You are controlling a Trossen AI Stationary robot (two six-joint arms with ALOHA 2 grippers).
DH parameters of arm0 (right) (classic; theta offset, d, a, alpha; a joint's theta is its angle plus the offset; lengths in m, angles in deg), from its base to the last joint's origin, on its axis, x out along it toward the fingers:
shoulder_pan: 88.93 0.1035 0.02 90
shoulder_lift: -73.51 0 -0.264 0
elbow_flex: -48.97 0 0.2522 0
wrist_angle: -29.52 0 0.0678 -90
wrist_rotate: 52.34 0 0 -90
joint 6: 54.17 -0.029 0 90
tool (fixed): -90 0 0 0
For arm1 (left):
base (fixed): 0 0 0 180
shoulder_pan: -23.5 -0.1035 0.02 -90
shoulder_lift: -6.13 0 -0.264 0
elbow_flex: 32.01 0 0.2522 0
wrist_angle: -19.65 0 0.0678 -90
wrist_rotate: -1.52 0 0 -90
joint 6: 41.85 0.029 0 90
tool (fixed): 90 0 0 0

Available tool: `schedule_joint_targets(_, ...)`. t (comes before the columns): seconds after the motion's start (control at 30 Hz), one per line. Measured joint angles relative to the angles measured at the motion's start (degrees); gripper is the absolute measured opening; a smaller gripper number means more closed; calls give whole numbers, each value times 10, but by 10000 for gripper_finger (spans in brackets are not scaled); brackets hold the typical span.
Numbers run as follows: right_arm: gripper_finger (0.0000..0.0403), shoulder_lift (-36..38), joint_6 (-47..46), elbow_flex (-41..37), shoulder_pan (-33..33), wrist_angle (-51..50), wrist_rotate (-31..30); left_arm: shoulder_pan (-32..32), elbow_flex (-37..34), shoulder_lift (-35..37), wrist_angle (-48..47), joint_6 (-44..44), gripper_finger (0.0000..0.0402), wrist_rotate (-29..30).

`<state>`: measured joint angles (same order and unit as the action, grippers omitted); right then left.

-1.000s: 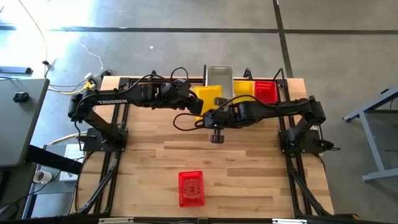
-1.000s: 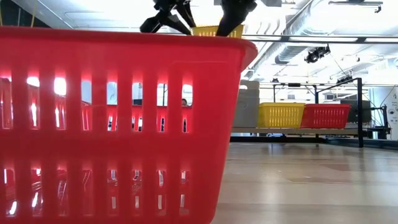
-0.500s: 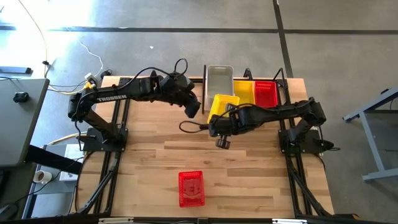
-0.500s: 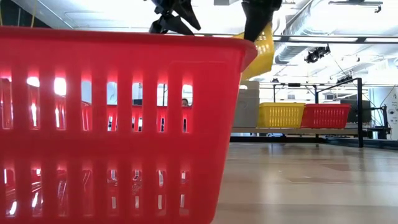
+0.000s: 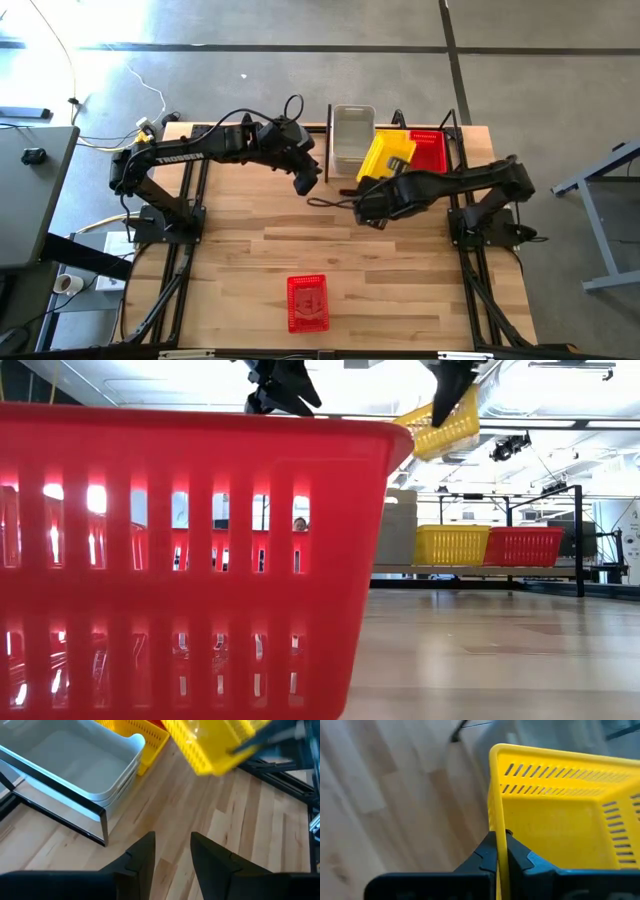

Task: Stack baskets on shelf by color
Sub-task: Stack the yellow bin on top of the yellow bins on the shelf

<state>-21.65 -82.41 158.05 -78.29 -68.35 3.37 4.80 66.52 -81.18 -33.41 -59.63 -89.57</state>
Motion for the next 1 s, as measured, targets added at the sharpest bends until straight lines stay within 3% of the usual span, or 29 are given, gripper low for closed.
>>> schedule_joint_targets(0.23,0,130,5,-103,-19,13,-49,0,0,0,-3,0,113,0)
schedule_joint_targets(0.4,0,264,137,-229,-73,140,-11,-1,0,0,0,0,113,1)
schedule_joint_targets(0.5,0,337,282,-299,-116,235,32,-1,0,0,2,0,113,3)
schedule_joint_targets(0.63,0,404,425,-369,-185,312,132,-2,0,0,3,0,113,4)
schedule_joint_targets(0.87,0,444,561,-450,-284,413,214,-2,0,0,3,0,113,4)
schedule_joint_targets(1.0,0,440,610,-485,-328,480,293,-2,0,0,3,0,113,4)
